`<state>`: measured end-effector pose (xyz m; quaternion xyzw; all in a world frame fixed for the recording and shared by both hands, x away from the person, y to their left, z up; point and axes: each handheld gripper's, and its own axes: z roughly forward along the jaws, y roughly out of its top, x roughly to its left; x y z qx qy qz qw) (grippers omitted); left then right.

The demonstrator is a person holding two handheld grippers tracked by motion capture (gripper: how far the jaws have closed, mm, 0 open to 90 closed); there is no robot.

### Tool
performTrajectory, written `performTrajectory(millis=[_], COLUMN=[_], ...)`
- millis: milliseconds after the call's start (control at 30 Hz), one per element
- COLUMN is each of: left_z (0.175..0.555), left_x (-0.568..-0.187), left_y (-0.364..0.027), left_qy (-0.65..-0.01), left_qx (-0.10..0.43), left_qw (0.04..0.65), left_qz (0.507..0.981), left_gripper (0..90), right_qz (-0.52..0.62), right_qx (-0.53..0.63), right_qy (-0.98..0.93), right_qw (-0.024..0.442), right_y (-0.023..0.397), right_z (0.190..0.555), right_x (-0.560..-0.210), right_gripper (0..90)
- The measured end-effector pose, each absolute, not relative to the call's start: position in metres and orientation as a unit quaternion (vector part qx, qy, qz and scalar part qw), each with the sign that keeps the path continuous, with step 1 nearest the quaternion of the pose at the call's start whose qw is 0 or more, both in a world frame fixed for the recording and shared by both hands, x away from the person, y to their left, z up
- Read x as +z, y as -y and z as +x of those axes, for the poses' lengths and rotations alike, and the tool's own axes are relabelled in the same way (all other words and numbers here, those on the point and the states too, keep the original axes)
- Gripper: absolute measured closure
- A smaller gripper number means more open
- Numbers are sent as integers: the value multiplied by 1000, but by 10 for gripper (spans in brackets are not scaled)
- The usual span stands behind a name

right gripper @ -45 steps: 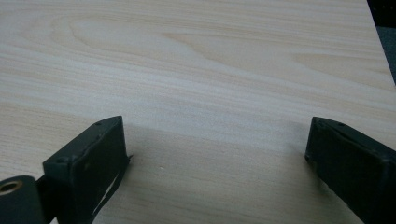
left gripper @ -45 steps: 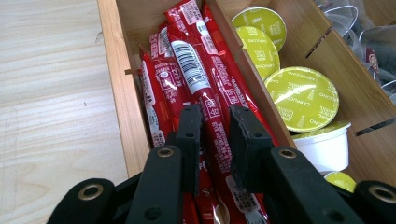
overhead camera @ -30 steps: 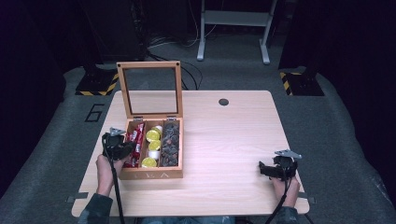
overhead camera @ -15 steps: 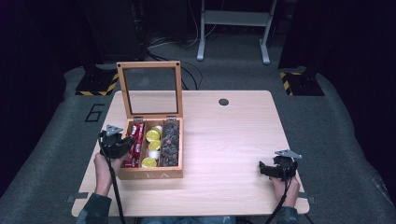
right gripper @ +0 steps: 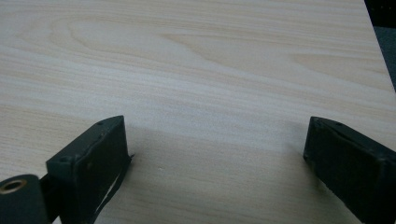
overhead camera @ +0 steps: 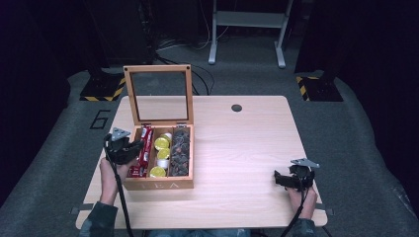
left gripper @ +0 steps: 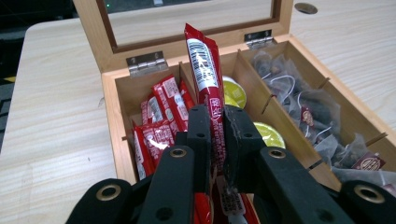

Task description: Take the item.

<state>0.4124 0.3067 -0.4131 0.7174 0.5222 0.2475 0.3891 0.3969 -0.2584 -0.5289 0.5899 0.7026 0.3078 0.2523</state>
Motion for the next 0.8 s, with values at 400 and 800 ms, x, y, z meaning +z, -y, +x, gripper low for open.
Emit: performTrajectory(millis=[400, 800], left_z=[413, 414], left_x=[-402, -395], left_y=[-298, -284], left_qy=[-507, -487], left_qx=[251, 251], left_qw=[401, 412], left_qz=[721, 728], left_gripper=[810, 810], right_qz=[590, 590], right_qx=[308, 308], right_qy=[-702, -702], right_qw=[252, 252], right_y=[258, 258], right_z=[397, 397], right_x=[-529, -529], right_gripper=[56, 57])
